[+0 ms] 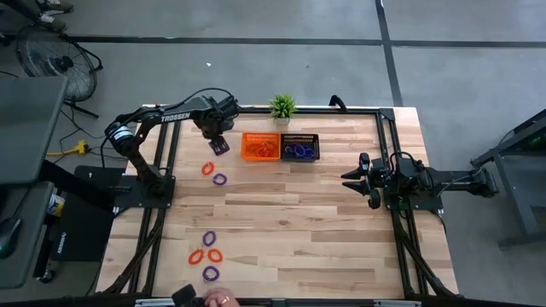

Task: Sort spring keychains into baskets
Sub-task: Put the purple spring keychain into the black basket

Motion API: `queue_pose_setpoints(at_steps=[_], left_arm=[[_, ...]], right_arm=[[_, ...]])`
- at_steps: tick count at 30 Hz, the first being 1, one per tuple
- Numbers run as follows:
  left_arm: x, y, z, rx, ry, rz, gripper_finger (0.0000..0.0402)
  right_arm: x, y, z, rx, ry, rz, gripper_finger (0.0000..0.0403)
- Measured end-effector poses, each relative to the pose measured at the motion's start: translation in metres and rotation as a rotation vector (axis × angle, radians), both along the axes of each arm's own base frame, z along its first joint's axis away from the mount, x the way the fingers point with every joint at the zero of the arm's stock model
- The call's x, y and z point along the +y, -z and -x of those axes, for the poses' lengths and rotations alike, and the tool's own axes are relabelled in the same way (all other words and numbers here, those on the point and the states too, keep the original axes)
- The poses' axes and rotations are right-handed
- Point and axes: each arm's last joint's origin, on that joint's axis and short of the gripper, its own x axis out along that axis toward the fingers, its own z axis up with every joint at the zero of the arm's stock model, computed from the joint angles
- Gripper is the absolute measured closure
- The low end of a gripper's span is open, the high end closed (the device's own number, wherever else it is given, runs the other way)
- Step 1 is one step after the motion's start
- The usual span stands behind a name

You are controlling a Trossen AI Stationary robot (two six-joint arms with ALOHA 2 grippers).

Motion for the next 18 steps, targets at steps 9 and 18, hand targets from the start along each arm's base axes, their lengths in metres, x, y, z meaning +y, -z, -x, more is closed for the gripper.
queue_pose_setpoints(at_steps=[9, 18], left_arm=[[0.007, 0.021, -0.005, 0.007, 0.022, 0.069, 0.0236], [0.011, 0.028, -0.009, -0.010, 0.040, 0.065, 0.0236]], right_arm=[[0.000, 0.000, 0.000, 0.000, 0.000, 0.000, 0.0279], [0.000, 0.000, 0.000, 0.000, 0.000, 0.000, 0.0279]])
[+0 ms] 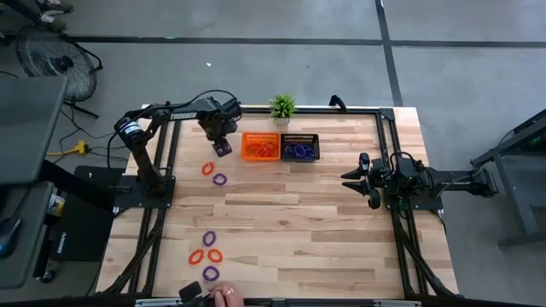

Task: Sort spring keychains into baskets
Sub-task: Put the purple spring keychain into the black basket

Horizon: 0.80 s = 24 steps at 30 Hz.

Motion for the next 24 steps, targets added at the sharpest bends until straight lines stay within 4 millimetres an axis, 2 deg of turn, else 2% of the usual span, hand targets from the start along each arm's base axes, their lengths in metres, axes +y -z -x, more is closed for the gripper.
queue_pose_setpoints(at_steps=[6, 13, 24], left_arm=[[0.002, 0.001, -0.002, -0.034, -0.001, 0.000, 0.0236], [0.005, 0.018, -0.004, 0.010, -0.013, 0.040, 0.0236], [0.005, 0.019, -0.005, 0.005, -0.017, 0.051, 0.0237]], right_arm=[[0.000, 0.000, 0.000, 0.000, 0.000, 0.000, 0.0279], [0.000, 0.000, 0.000, 0.000, 0.000, 0.000, 0.0279], [0.000, 0.000, 0.000, 0.000, 0.000, 0.000, 0.0279]])
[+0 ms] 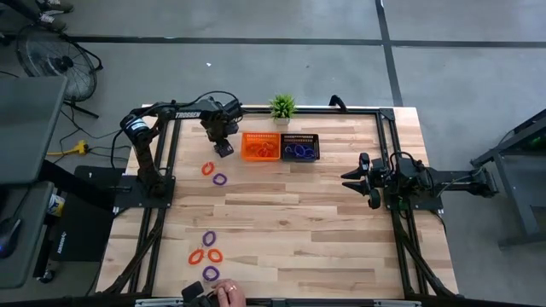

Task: Sort spring keychains into baskets
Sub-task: Put the purple spring keychain into the black basket

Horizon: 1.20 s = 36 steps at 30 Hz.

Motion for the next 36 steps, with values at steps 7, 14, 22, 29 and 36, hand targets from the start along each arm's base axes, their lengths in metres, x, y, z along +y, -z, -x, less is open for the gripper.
queue_pose_setpoints(at_steps=[7, 14, 22, 29, 36], left_arm=[[0.000, 0.000, 0.000, -0.003, -0.012, 0.006, 0.0292], [-0.001, 0.001, 0.000, 0.001, -0.022, 0.008, 0.0354], [-0.004, -0.008, 0.004, 0.000, -0.021, 0.003, 0.0377], [-0.012, -0.037, 0.013, -0.040, -0.024, -0.035, 0.0379], [-0.023, -0.079, 0.022, -0.212, -0.046, -0.074, 0.0380]], right_arm=[[0.000, 0.000, 0.000, 0.000, 0.000, 0.000, 0.0279], [0.000, 0.000, 0.000, 0.000, -0.001, 0.000, 0.0279], [0.000, 0.000, 0.000, 0.000, 0.000, 0.000, 0.0279], [0.000, 0.000, 0.000, 0.000, 0.000, 0.000, 0.0279], [0.000, 0.000, 0.000, 0.000, 0.000, 0.000, 0.0279]])
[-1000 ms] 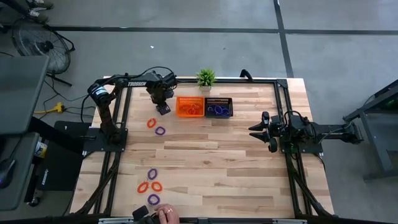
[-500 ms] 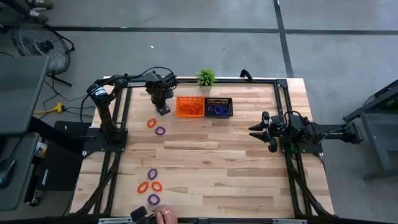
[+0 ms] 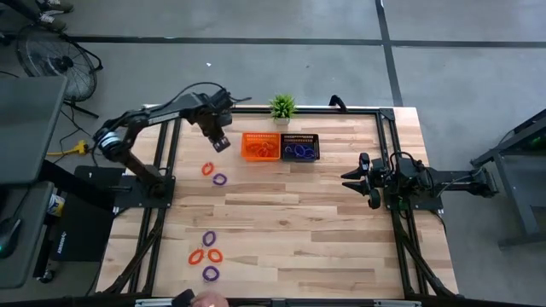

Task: Sort spring keychains into baskets
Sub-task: Put the purple spring keychain into the black basket

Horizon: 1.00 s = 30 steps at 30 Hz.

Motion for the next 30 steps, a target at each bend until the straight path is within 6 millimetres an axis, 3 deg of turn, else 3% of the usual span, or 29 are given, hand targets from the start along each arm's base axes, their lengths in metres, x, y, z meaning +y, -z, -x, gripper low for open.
queue_pose_setpoints(at_steps=[3, 10, 21, 30], left_arm=[[-0.006, -0.019, -0.004, -0.084, 0.008, -0.010, 0.0380], [-0.018, -0.055, -0.037, -0.205, 0.076, -0.057, 0.0380], [-0.031, -0.067, -0.129, -0.271, 0.187, -0.066, 0.0380], [-0.022, -0.053, -0.195, -0.261, 0.085, -0.082, 0.0380]], right_arm=[[0.000, 0.000, 0.000, 0.000, 0.000, 0.000, 0.0279], [0.000, 0.000, 0.000, 0.000, -0.001, 0.000, 0.0279], [0.000, 0.000, 0.000, 0.000, 0.000, 0.000, 0.0279], [0.000, 0.000, 0.000, 0.000, -0.001, 0.000, 0.0279]])
